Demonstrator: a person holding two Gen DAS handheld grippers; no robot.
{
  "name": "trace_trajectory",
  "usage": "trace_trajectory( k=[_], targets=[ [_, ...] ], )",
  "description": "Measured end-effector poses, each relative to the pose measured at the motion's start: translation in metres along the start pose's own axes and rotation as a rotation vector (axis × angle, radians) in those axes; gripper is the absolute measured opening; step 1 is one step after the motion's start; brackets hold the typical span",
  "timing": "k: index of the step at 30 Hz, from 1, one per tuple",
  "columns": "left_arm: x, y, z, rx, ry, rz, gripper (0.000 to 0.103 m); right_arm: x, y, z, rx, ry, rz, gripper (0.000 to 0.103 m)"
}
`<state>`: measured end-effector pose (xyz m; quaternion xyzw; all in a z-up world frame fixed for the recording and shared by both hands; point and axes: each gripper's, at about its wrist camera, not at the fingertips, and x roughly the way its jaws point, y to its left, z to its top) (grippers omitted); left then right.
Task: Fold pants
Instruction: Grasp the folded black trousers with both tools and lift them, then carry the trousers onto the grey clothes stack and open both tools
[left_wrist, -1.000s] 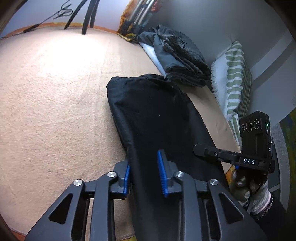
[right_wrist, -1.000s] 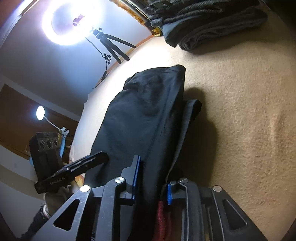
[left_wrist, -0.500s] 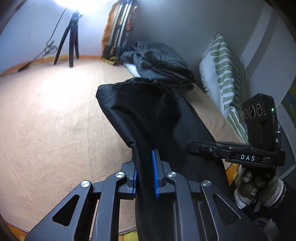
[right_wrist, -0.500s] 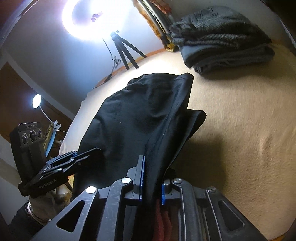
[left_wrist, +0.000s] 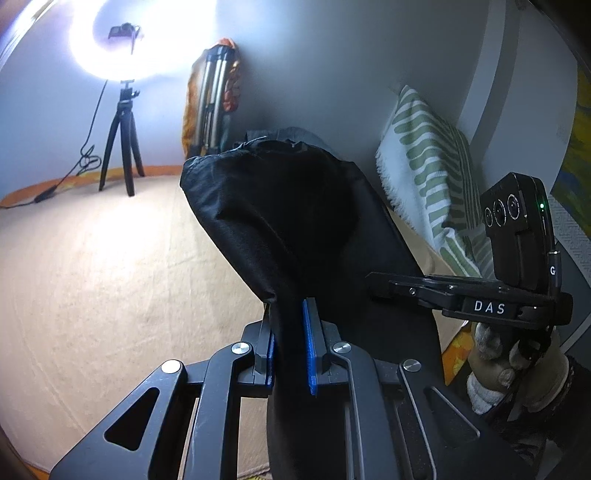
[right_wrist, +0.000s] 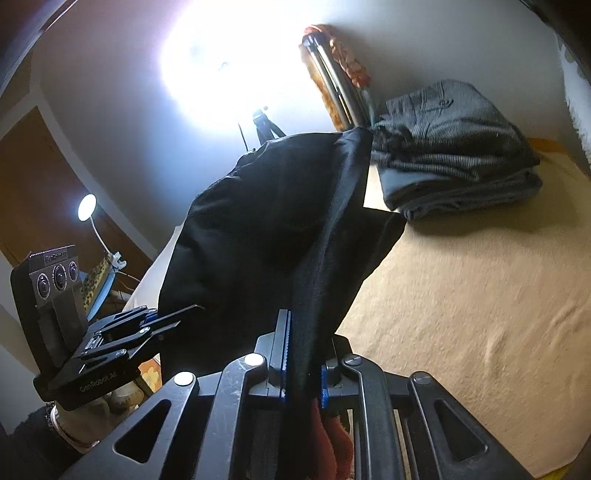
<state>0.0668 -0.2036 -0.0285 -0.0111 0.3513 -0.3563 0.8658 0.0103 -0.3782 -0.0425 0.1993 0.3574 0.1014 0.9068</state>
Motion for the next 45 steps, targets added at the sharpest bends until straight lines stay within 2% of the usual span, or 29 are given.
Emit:
trace_trajectory(
  k=[9,17,23,29,34,40,45],
  targets=[
    [0.009,-0.009,0.026,0.029,-0.041,-0.031,0.011,-0.019,0.001,0.013,-0.023,-0.055,-0.022,0.011],
    [0.025,-0.019,0.066,0.066,-0.073,-0.06,0.011,-0.038,-0.01,0.045,-0.017,-0.11,-0.032,0.01],
    [0.047,-0.028,0.115,0.108,-0.099,-0.069,0.011,-0.047,-0.025,0.087,-0.047,-0.152,-0.06,0.01],
    [0.079,-0.034,0.165,0.115,-0.135,-0.08,0.011,-0.052,-0.047,0.147,-0.059,-0.211,-0.091,0.01],
    [0.114,-0.036,0.197,0.119,-0.15,-0.076,0.011,-0.046,-0.067,0.195,-0.079,-0.226,-0.122,0.01],
    [0.161,-0.025,0.218,0.087,-0.128,-0.058,0.011,-0.019,-0.103,0.239,-0.059,-0.225,-0.142,0.01],
    [0.205,-0.012,0.226,0.046,-0.091,-0.036,0.011,0.014,-0.129,0.257,-0.04,-0.193,-0.162,0.01]
  ],
)
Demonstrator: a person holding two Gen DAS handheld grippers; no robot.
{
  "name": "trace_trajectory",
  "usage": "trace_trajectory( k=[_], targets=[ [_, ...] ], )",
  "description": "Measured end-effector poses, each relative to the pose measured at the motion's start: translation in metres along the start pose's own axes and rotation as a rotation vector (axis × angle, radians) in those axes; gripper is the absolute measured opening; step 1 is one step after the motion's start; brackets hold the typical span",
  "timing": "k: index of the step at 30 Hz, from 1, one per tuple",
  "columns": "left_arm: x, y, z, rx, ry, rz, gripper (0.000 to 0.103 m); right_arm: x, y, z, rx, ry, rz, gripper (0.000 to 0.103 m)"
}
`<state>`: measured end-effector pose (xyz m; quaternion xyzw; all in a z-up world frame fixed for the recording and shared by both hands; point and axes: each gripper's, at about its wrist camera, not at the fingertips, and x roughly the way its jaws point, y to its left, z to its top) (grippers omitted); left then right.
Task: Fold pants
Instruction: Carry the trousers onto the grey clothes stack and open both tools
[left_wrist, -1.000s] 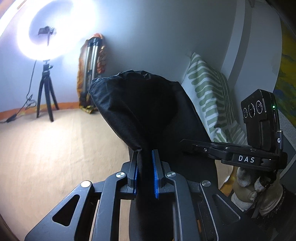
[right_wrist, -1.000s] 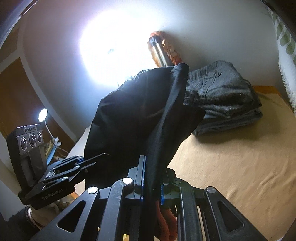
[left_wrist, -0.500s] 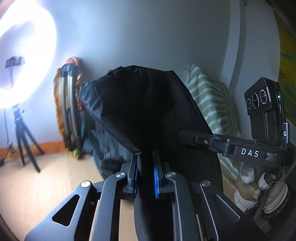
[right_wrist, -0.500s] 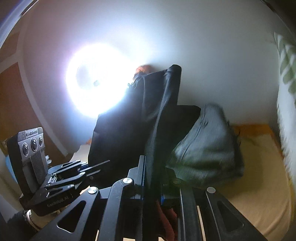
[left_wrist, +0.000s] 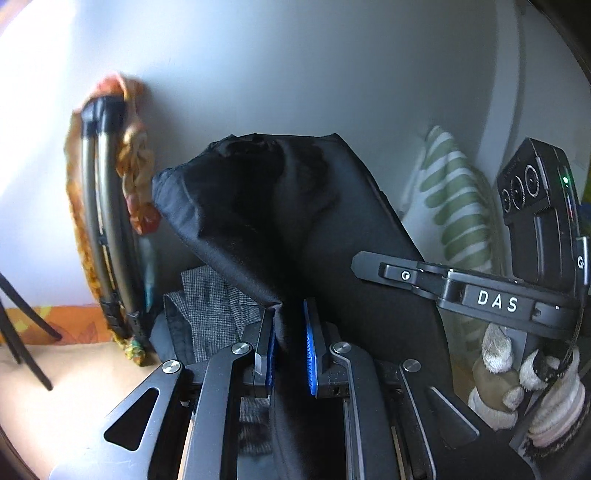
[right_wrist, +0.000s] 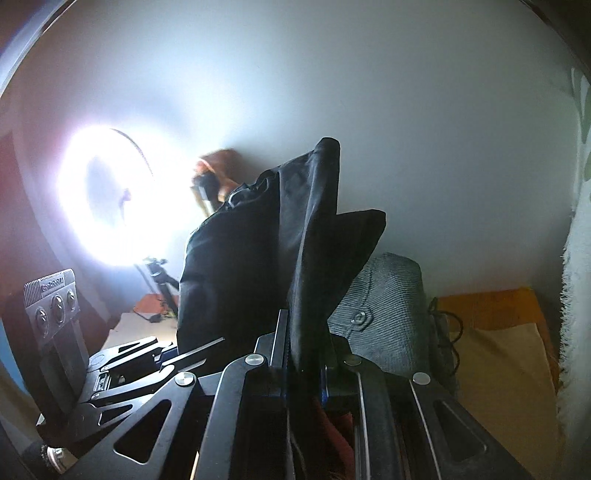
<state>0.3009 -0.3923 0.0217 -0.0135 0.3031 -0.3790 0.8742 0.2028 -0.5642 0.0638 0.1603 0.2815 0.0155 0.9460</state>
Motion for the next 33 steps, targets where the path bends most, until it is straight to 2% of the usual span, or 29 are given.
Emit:
trace_trajectory(
  k=[6,9,12,15,18,20,25,27,29,33],
  targets=[
    [0.033,0.01,-0.001,-0.012,0.017,0.068,0.011,0.039,-0.039,0.001,0.044,0.028,-0.042,0.01],
    [0.042,0.011,-0.004,-0.003,0.042,0.127,0.015,0.062,-0.061,-0.001,0.045,0.054,-0.113,0.011],
    [0.041,0.013,-0.004,0.0,0.045,0.161,0.017,0.071,-0.068,-0.002,0.01,0.064,-0.201,0.019],
    [0.039,0.012,-0.003,0.02,0.058,0.19,0.02,0.069,-0.07,-0.002,0.004,0.058,-0.273,0.032],
    [0.034,0.009,-0.001,0.036,0.064,0.226,0.033,0.059,-0.073,0.0,-0.003,0.048,-0.33,0.036],
    [0.024,0.01,0.003,0.034,0.053,0.234,0.042,0.053,-0.071,0.0,0.005,0.046,-0.328,0.037],
    [0.005,0.006,0.006,0.045,0.04,0.241,0.043,0.035,-0.059,-0.004,0.003,0.038,-0.328,0.04],
    [-0.003,0.005,0.006,0.046,0.037,0.242,0.044,0.026,-0.052,-0.007,0.001,0.036,-0.321,0.043],
    [-0.015,0.004,0.003,0.033,0.032,0.236,0.046,0.013,-0.049,-0.01,0.0,0.029,-0.327,0.052],
    [-0.041,-0.001,-0.005,0.025,0.022,0.222,0.051,-0.007,-0.04,-0.016,0.013,0.015,-0.31,0.054]
  ],
)
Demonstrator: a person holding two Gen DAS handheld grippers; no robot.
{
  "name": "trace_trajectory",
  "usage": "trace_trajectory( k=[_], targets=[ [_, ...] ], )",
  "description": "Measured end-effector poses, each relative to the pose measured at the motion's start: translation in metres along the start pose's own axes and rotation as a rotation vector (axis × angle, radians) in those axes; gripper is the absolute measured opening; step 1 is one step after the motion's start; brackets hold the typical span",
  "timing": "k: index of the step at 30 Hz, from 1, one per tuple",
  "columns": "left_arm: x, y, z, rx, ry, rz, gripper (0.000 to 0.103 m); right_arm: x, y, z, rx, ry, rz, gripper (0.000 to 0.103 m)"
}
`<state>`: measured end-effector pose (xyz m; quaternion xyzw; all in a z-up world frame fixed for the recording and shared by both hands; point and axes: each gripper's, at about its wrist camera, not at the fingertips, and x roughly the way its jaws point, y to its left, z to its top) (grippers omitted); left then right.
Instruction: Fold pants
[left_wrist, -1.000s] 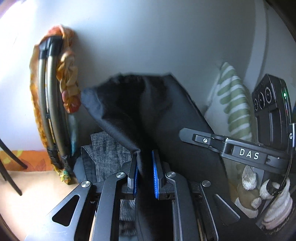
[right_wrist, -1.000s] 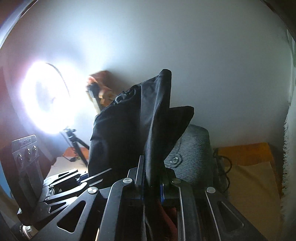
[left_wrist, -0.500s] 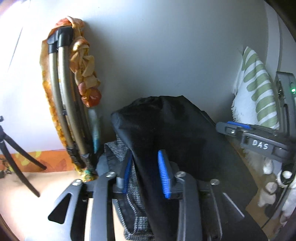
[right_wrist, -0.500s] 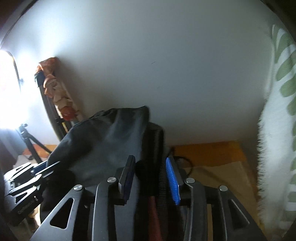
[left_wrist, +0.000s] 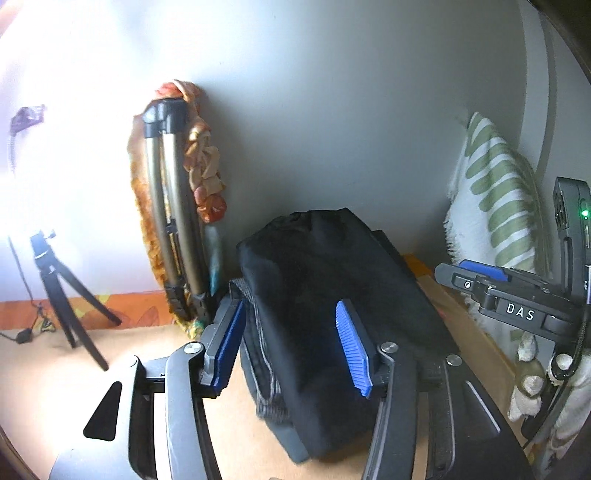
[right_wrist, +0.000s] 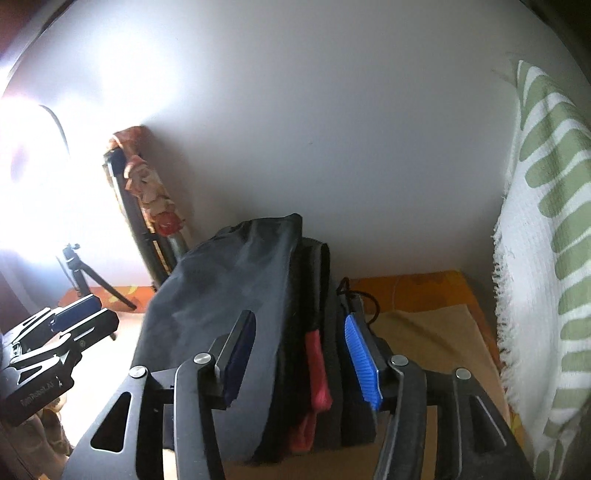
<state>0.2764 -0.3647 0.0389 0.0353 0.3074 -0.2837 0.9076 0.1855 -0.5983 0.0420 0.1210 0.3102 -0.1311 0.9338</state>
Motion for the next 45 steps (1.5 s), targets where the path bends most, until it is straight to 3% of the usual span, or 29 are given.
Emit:
trace_trajectory(
  k=[13,24,28,30,32,45],
  targets=[
    [-0.084,0.003,-0.038,-0.019,-0.026,-0.047,0.053,-0.076,0.033,-0.045,-0.03,-0.061,-0.015,0.076],
    [-0.149,0.004,-0.081,-0.015,-0.048,-0.071,0.053,-0.133,0.085,-0.095,-0.066,-0.099,-0.031,0.09],
    [-0.171,0.007,-0.098,-0.022,-0.052,-0.052,0.068,-0.151,0.102,-0.114,-0.092,-0.114,-0.039,0.093],
    [-0.183,0.009,-0.106,-0.026,-0.055,-0.038,0.069,-0.16,0.109,-0.123,-0.101,-0.121,-0.033,0.094],
    [-0.192,0.01,-0.113,-0.03,-0.054,-0.03,0.071,-0.167,0.116,-0.132,-0.103,-0.124,-0.029,0.103],
    [-0.217,0.029,-0.162,-0.072,-0.025,0.017,0.074,-0.195,0.15,-0.179,-0.115,-0.146,-0.005,0.103]
  ],
)
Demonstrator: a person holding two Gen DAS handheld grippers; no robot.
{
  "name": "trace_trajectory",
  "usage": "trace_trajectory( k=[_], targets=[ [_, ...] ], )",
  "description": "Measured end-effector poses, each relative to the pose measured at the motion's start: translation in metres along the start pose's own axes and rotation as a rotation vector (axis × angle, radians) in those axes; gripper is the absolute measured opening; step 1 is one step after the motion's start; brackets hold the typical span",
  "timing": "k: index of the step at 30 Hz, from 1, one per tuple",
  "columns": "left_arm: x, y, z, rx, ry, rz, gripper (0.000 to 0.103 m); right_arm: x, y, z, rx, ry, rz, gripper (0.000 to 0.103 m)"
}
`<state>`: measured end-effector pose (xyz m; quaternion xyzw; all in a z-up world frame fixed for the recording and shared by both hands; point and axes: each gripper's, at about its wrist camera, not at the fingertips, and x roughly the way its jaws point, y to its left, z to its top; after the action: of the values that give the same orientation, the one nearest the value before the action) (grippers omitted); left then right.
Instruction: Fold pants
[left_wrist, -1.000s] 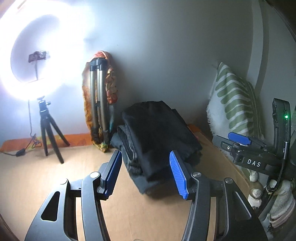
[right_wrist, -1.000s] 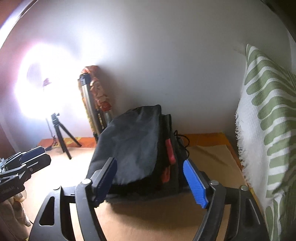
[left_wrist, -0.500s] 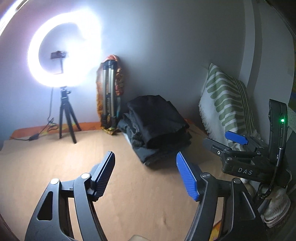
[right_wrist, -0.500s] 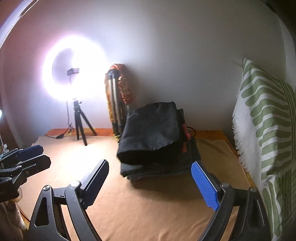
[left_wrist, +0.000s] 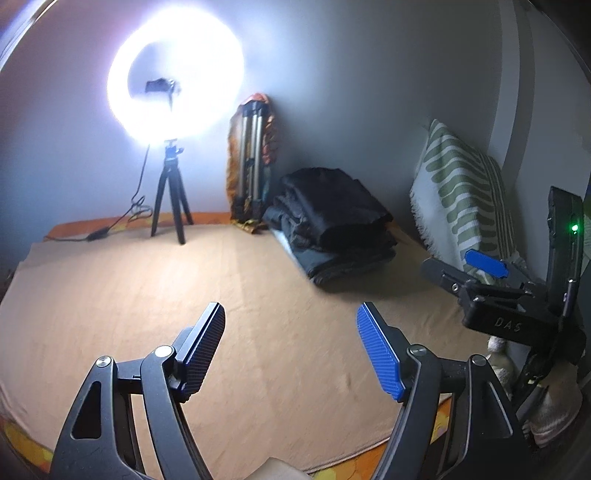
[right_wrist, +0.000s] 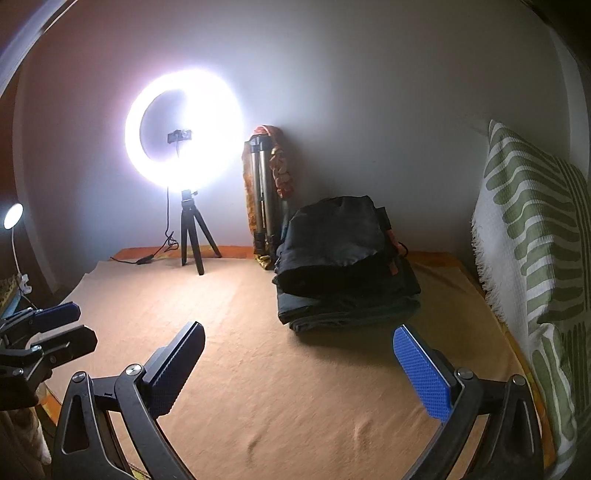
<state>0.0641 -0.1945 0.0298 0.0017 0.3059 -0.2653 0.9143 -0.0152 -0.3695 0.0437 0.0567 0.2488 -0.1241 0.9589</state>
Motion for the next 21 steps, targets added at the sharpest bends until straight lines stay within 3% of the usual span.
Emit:
trace_trajectory(
  k=[9,21],
  targets=[
    [0.009,0.013,-0.02,0.004,0.025,0.056,0.074,0.008,0.015,-0.02,0.003,0.01,-0.009,0.103],
    [0.019,0.023,-0.031,-0.018,0.075,0.076,0.074,0.029,0.026,-0.04,-0.01,0.049,-0.007,0.103]
  ],
)
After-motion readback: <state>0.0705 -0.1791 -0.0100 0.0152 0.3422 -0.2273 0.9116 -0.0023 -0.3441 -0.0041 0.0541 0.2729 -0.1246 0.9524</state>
